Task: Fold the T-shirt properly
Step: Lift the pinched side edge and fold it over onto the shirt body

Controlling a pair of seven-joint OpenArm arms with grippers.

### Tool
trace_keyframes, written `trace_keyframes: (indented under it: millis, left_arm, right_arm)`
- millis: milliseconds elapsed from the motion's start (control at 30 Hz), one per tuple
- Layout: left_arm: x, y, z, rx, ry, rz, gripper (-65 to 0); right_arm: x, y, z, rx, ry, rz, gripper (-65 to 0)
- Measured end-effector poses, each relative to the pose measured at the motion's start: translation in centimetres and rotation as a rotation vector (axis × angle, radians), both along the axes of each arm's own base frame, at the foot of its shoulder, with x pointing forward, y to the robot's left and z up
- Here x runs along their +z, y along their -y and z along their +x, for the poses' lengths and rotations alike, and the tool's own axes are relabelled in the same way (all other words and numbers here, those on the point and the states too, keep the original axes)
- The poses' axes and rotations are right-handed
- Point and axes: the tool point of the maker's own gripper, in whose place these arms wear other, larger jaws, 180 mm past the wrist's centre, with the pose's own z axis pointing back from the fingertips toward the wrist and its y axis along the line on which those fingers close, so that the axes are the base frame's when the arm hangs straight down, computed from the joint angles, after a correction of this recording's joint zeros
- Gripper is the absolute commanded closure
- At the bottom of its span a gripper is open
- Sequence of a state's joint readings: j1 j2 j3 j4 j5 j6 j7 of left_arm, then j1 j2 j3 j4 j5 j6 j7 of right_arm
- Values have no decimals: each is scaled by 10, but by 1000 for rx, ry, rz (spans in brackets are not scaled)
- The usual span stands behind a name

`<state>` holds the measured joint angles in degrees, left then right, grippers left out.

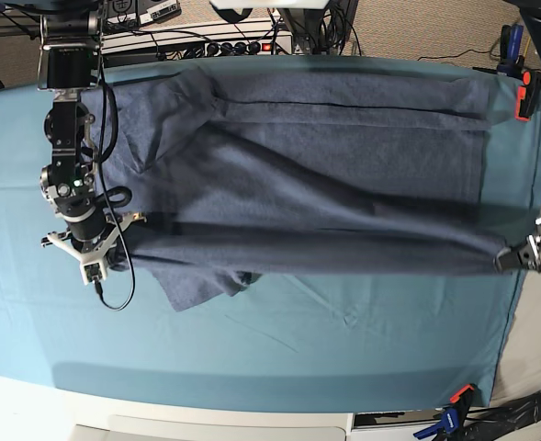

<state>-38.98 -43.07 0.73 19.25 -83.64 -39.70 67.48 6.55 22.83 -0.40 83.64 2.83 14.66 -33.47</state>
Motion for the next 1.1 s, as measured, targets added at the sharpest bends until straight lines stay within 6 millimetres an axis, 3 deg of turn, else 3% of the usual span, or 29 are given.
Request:
trace_keyframes:
  millis: [433, 733, 1100]
  left_arm:
    - [-21, 9, -33, -104, -36, 62, 0]
    - [-22, -12, -55, -123, -62, 132, 0]
    - [-44, -8, -85, -157, -121, 143, 0]
  right_arm:
    - [-25, 17, -30, -2, -90, -47, 0]
    - [-33, 7, -51, 26, -114, -52, 0]
    - [-48, 5, -78, 20, -161, -59, 0]
